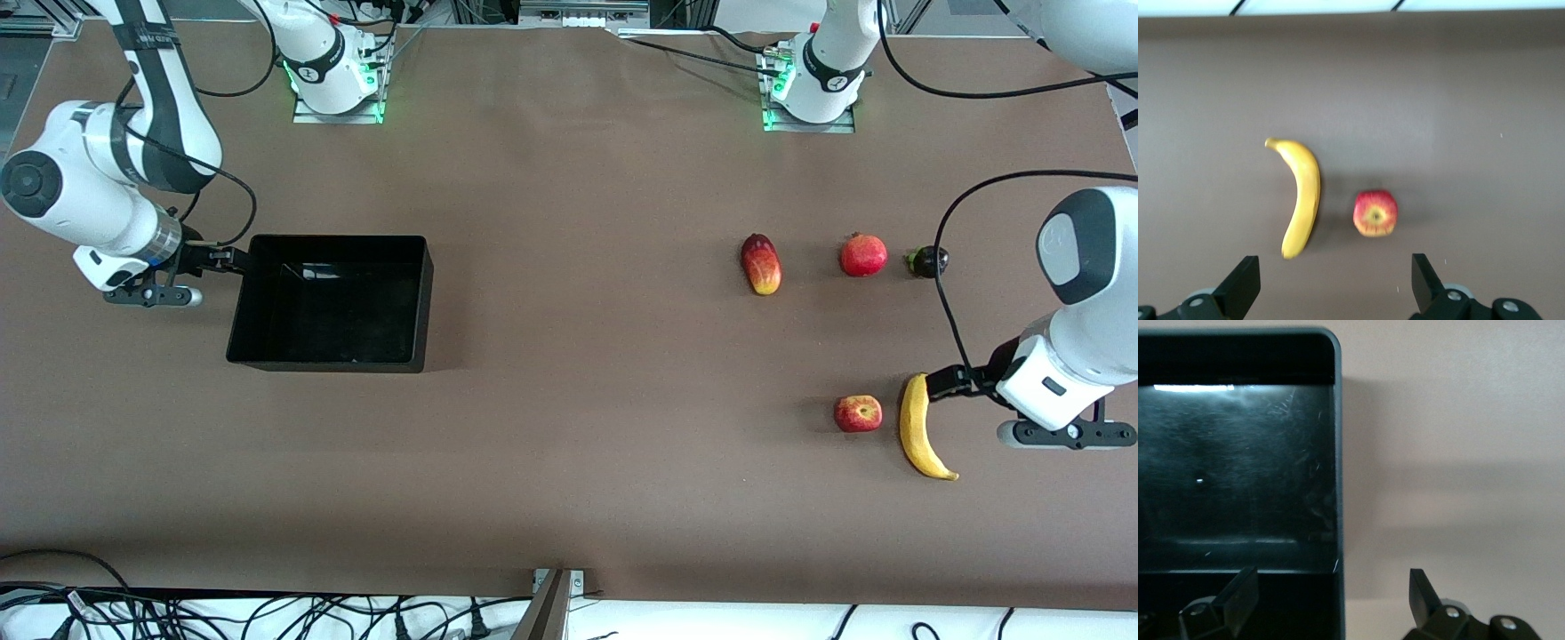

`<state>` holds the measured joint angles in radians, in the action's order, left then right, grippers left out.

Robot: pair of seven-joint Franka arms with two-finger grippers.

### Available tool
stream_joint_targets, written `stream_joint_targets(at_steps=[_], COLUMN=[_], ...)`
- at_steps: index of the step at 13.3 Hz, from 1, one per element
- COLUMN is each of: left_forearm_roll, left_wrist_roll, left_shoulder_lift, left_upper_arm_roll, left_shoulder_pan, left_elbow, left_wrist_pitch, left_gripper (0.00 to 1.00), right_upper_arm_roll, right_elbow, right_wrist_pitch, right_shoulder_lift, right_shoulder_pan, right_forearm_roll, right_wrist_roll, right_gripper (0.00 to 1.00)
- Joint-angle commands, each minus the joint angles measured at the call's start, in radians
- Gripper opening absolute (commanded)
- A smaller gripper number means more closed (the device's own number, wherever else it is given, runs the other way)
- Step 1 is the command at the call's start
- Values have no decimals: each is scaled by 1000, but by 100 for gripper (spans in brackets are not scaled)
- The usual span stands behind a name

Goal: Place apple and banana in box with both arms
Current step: 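Push the black box toward the fruits while the left gripper grasps the apple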

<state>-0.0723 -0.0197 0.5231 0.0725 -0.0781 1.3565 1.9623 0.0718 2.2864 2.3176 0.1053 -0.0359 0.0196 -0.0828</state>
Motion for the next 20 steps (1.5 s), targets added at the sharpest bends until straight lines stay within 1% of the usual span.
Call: stream_joint_targets(at_steps=[1,2,3,5,6,7,9,11,12,14,15,17,18,19,20], left_forearm_roll=[-11,-11,-9,-12,-14,-15,-14,-17,-18,-24,-27,-29,-29,-29,-29], left_wrist_roll=[-6,-8,-12,-75,-81,-81,-66,-65,-65,-65,-65,-65,-65,-65,-65], left_shoulder_lift=[44,64,84,141,162,175,204,210,212,221,222,232,238,239,239], left_upper_arm_roll=[3,3,3,7,9,9,9,9,9,9,9,7,7,7,7], left_shoulder_pan=[0,0,12,24,27,27,26,26,26,26,26,24,26,26,26], left_elbow=[-11,-11,-5,13,19,24,26,62,88,136,156,170,170,173,179], left_wrist_pitch=[43,49,105,223,259,274,293,329,363,414,435,446,446,446,446], left_gripper=[100,100,100,100,100,100,100,100,100,100,100,100,100,100,100], right_upper_arm_roll=[29,29,28,29,28,28,26,16,-16,-50,-78,-139,-156,-158,-158], right_elbow=[102,108,108,108,107,107,105,91,81,38,7,-111,-178,-238,-281], right_wrist_pitch=[130,155,166,175,186,201,207,207,204,172,120,-27,-114,-186,-228], right_shoulder_lift=[-19,0,23,54,63,73,88,88,82,74,70,73,79,85,92], right_shoulder_pan=[-2,-2,-2,-2,-2,-2,-2,2,4,4,4,7,25,69,123], right_forearm_roll=[-1,-1,-1,-4,-6,-6,-7,-7,-9,-9,-9,-9,-9,-10,-10], right_wrist_roll=[-48,-48,-49,-60,-60,-60,-60,-49,-35,23,56,165,217,272,334], right_gripper=[97,83,70,25,9,0,0,0,0,0,0,0,0,0,0])
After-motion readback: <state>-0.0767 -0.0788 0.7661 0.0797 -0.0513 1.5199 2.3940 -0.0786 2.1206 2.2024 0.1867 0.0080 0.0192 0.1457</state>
